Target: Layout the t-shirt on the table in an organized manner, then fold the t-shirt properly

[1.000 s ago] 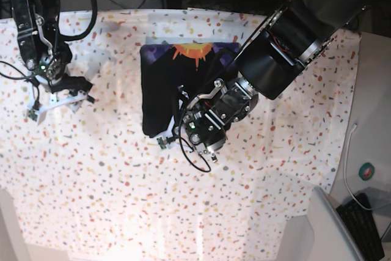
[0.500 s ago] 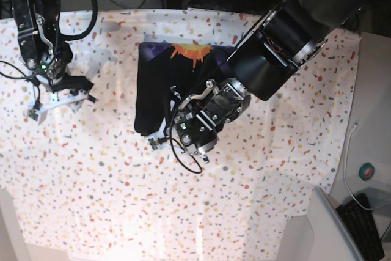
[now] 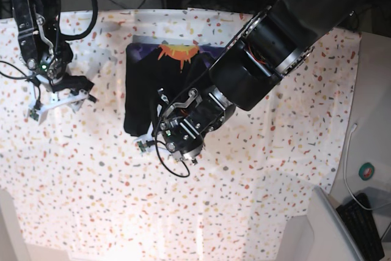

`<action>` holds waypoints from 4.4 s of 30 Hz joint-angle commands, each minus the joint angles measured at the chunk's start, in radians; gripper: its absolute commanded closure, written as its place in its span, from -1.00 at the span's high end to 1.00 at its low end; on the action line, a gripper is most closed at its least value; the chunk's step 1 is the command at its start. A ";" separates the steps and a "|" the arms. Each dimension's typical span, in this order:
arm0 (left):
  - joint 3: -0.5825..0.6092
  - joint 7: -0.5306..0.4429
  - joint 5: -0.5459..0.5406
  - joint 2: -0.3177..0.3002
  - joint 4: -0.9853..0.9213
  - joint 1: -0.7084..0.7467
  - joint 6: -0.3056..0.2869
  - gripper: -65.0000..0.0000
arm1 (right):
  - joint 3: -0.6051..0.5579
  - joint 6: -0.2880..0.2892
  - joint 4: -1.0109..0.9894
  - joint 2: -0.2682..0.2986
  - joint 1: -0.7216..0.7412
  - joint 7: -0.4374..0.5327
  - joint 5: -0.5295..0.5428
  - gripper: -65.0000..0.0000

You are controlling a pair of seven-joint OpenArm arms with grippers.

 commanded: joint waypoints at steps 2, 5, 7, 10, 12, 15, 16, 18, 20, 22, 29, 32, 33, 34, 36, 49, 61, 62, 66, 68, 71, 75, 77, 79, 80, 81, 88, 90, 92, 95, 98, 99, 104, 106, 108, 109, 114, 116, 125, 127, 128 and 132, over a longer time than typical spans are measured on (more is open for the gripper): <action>-0.004 -0.008 0.000 0.013 0.012 -0.034 0.003 -1.00 | 0.005 0.003 0.018 0.009 0.012 0.018 -0.004 0.21; -0.004 -0.005 0.000 0.012 0.012 -0.036 0.005 -1.00 | 0.005 0.003 0.018 0.009 0.014 0.018 -0.004 0.21; -0.004 -0.005 0.000 0.012 0.012 -0.036 0.005 -1.00 | 0.005 0.003 0.018 0.009 0.014 0.018 -0.004 0.21; -0.004 -0.010 0.000 0.010 0.012 -0.036 0.005 -1.00 | 0.005 0.003 0.018 0.009 0.014 0.018 -0.004 0.21; -0.004 -0.011 0.000 0.010 0.013 -0.036 0.005 -1.00 | 0.005 0.003 0.018 0.007 0.014 0.018 -0.004 0.21; -0.002 -0.010 0.005 0.010 0.019 -0.037 0.005 -1.00 | 0.005 0.003 0.018 0.007 0.014 0.018 -0.004 0.22; -0.002 -0.007 0.006 0.010 0.019 -0.037 0.005 -1.00 | 0.005 0.003 0.018 0.007 0.014 0.018 -0.004 0.22; -0.002 -0.005 0.011 0.010 0.019 -0.039 0.005 -1.00 | 0.005 0.003 0.018 0.007 0.014 0.018 -0.004 0.22; 0.000 -0.005 0.011 0.010 0.021 -0.039 0.005 -1.00 | 0.005 0.003 0.016 0.007 0.014 0.018 -0.004 0.22; 0.000 -0.005 0.011 0.010 0.022 -0.039 0.005 -1.00 | 0.005 0.003 0.016 0.007 0.014 0.018 -0.004 0.22; 0.000 -0.002 0.003 0.010 0.022 -0.067 0.005 -0.54 | 0.003 0.005 0.016 0.004 0.014 0.018 -0.004 0.22; 0.000 0.029 0.002 0.010 0.022 -0.093 0.005 -0.33 | 0.003 0.005 0.016 0.004 0.012 0.018 -0.004 0.22; 0.000 0.041 0.002 0.010 0.022 -0.099 0.003 -0.26 | 0.003 0.005 0.016 0.004 0.012 0.018 -0.004 0.22; 0.000 0.052 0.002 0.010 0.024 -0.105 0.003 -0.15 | 0.003 0.005 0.016 0.004 0.012 0.018 -0.004 0.22; 0.000 0.059 0.002 0.010 0.048 -0.108 0.003 0.07 | 0.003 0.005 0.016 0.004 0.014 0.018 -0.004 0.22; -0.398 0.273 0.014 -0.116 0.840 0.188 0.005 -1.00 | 0.001 0.349 0.265 0.001 -0.134 0.020 -0.004 -0.10; -0.602 -0.011 0.002 -0.183 1.055 0.704 0.006 -1.00 | -0.028 0.778 0.259 -0.112 -0.186 0.015 -0.004 -1.00; -0.602 -0.011 0.002 -0.183 1.046 0.710 0.006 -1.00 | -0.048 0.778 0.241 -0.108 -0.170 0.015 -0.004 -1.00; -0.602 -0.017 0.002 -0.183 0.975 0.714 0.006 -1.00 | -0.094 0.778 0.104 -0.106 -0.123 0.020 -0.004 -1.00; -0.603 -0.022 0.002 -0.180 0.905 0.701 0.008 -1.00 | -0.098 0.780 0.026 -0.106 -0.089 0.020 -0.004 -1.00; -0.603 -0.080 0.002 -0.180 0.760 0.651 0.010 -1.00 | -0.101 0.780 -0.071 -0.106 -0.048 0.066 -0.004 -1.00; -0.610 -0.120 0.002 -0.179 0.668 0.618 0.010 -1.00 | -0.095 0.780 -0.123 -0.106 -0.023 0.087 -0.004 -1.00; -0.613 -0.120 0.002 -0.179 0.670 0.608 0.010 -1.00 | -0.095 0.780 -0.145 -0.106 -0.019 0.090 -0.004 -1.00; -0.611 -0.119 0.002 -0.179 0.670 0.601 0.010 -1.00 | -0.100 0.780 -0.169 -0.106 -0.019 0.099 -0.004 -1.00; -0.608 -0.117 0.002 -0.179 0.670 0.601 0.010 -1.00 | -0.100 0.780 -0.181 -0.106 -0.019 0.109 -0.004 -1.00; -0.605 -0.117 0.002 -0.179 0.673 0.601 0.010 -1.00 | -0.100 0.780 -0.189 -0.106 -0.019 0.118 -0.004 -1.00; -0.613 -0.116 0.000 -0.179 0.716 0.653 0.010 -1.00 | -0.095 0.780 -0.204 -0.083 0.003 0.124 -0.004 -1.00; -0.613 -0.116 0.000 -0.179 0.743 0.665 0.010 -1.00 | -0.094 0.780 -0.181 -0.072 0.004 0.124 -0.004 -1.00; -0.614 -0.116 0.000 -0.179 0.782 0.678 0.010 -1.00 | -0.092 0.777 -0.129 -0.066 -0.006 0.122 -0.004 -1.00; -0.623 -0.100 0.000 -0.185 0.871 0.693 0.010 -1.00 | -0.091 0.772 -0.005 -0.029 -0.066 0.122 -0.004 -1.00; -0.715 -0.011 0.000 -0.182 1.024 0.730 0.005 -1.00 | -0.084 0.761 0.139 0.000 -0.155 0.107 -0.004 -1.00; -0.740 0.022 0.000 -0.185 1.081 0.745 0.005 -1.00 | -0.069 0.747 0.179 0.007 -0.187 0.089 -0.004 -1.00; -0.829 0.104 0.000 -0.266 1.261 0.921 -0.061 -1.00 | 0.132 0.701 0.314 0.018 -0.424 -0.019 -0.004 -1.00; -0.843 0.104 0.000 -0.298 1.254 0.995 -0.090 -1.00 | 0.224 0.703 0.320 0.018 -0.511 -0.034 -0.004 -1.00; -0.863 0.098 0.000 -0.334 1.254 1.112 -0.093 -1.00 | 0.315 0.703 0.319 0.018 -0.605 -0.040 -0.004 -1.00; -0.864 0.084 0.000 -0.351 1.254 1.161 -0.093 -1.00 | 0.347 0.703 0.319 0.018 -0.661 -0.045 -0.004 -1.00; -0.887 -0.031 0.000 -0.383 1.245 1.366 -0.093 -1.00 | 0.354 0.704 0.302 0.017 -0.841 -0.053 -0.004 -1.00; -0.889 -0.085 0.000 -0.380 1.227 1.416 -0.093 -1.00 | 0.319 0.704 0.245 0.017 -0.858 -0.048 -0.004 -1.00; -0.881 -0.186 0.014 -0.334 1.018 1.371 -0.090 -1.00 | -0.060 0.944 -0.402 0.135 -0.453 -0.039 -0.006 -1.00; -0.870 -0.192 0.014 -0.332 0.865 1.311 -0.090 -1.00 | -0.153 0.939 -0.617 0.133 -0.345 0.030 -0.007 -1.00; -0.863 -0.208 0.014 -0.332 0.768 1.271 -0.090 -1.00 | -0.224 0.939 -0.732 0.126 -0.298 0.099 -0.007 -1.00; -0.808 -0.464 0.014 -0.329 0.308 1.144 -0.090 -1.00 | -0.483 0.904 -1.214 0.027 -0.147 0.455 -0.006 -1.00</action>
